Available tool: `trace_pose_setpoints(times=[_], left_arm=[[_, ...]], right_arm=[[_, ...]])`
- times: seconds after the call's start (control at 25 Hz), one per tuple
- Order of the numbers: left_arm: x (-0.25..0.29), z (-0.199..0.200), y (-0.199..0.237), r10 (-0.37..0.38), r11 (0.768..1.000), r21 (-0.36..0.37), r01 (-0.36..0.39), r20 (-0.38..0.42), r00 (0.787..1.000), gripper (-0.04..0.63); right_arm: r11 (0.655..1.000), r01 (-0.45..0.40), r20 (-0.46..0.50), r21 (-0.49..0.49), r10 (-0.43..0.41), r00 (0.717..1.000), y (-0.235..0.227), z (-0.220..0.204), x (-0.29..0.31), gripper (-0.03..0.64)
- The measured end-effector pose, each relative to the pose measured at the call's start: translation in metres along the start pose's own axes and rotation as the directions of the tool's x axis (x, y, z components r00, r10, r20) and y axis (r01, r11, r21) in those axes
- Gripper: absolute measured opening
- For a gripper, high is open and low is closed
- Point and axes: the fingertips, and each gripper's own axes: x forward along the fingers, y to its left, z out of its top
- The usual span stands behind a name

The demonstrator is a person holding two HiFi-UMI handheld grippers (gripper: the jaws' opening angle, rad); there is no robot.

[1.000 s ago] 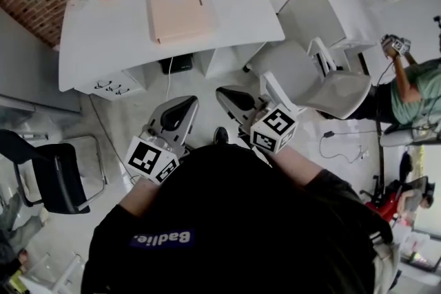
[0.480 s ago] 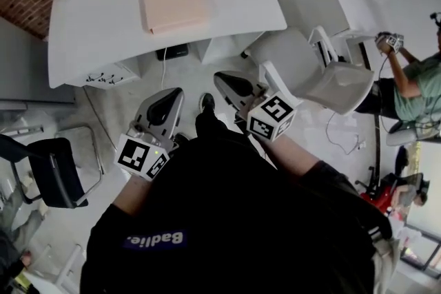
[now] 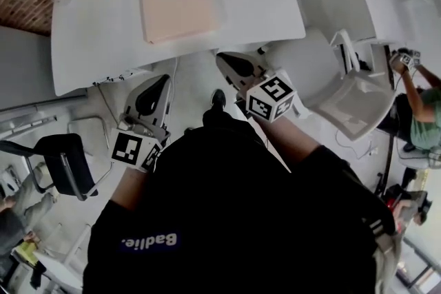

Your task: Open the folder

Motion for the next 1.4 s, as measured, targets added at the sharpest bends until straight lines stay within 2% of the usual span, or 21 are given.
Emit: trace_pose_setpoints(times=[0.28, 0.36, 0.56, 0.72, 0.84, 0.96, 1.04, 1.12, 1.28, 1.4], left_arm=[[0.048, -0.008, 0.027, 0.102, 0.994, 0.045, -0.100, -0.043, 0.994, 0.002], [0.059, -0.016, 0.034, 0.113, 0.992, 0.059, -0.109, -0.063, 0.992, 0.002], [0.079, -0.043, 0.046, 0.095, 0.992, 0.094, -0.082, -0.138, 0.986, 0.003], [0.092, -0.076, 0.067, 0.099, 0.983, 0.173, -0.065, -0.194, 0.976, 0.003], [0.101, -0.096, 0.085, 0.105, 0.970, 0.236, -0.055, -0.207, 0.973, 0.003], [0.112, -0.114, 0.098, 0.107, 0.955, 0.296, -0.028, -0.253, 0.961, 0.005], [0.119, -0.126, 0.106, 0.109, 0.938, 0.345, -0.003, -0.289, 0.951, 0.016], [0.128, -0.143, 0.112, 0.112, 0.913, 0.407, 0.035, -0.332, 0.937, 0.043], [0.142, -0.173, 0.122, 0.139, 0.830, 0.544, 0.124, -0.417, 0.898, 0.077], [0.150, -0.186, 0.128, 0.169, 0.765, 0.618, 0.180, -0.462, 0.871, 0.092]], right_arm=[[0.998, 0.021, -0.040, 0.063, -0.018, 0.999, -0.076, -0.014, 0.027, 0.028], [0.996, 0.036, -0.054, 0.076, -0.032, 0.998, -0.096, -0.021, 0.037, 0.028], [0.994, 0.076, -0.084, 0.082, -0.069, 0.994, -0.128, -0.036, 0.059, 0.028], [0.989, 0.119, -0.105, 0.093, -0.109, 0.988, -0.144, -0.051, 0.079, 0.028], [0.982, 0.148, -0.120, 0.118, -0.134, 0.984, -0.154, -0.064, 0.094, 0.028], [0.973, 0.177, -0.133, 0.148, -0.158, 0.978, -0.166, -0.076, 0.106, 0.028], [0.967, 0.192, -0.137, 0.169, -0.170, 0.976, -0.173, -0.083, 0.112, 0.028], [0.962, 0.200, -0.135, 0.185, -0.177, 0.975, -0.178, -0.088, 0.118, 0.028], [0.954, 0.214, -0.128, 0.212, -0.190, 0.973, -0.187, -0.099, 0.128, 0.028], [0.949, 0.219, -0.114, 0.228, -0.197, 0.974, -0.191, -0.102, 0.131, 0.028]])
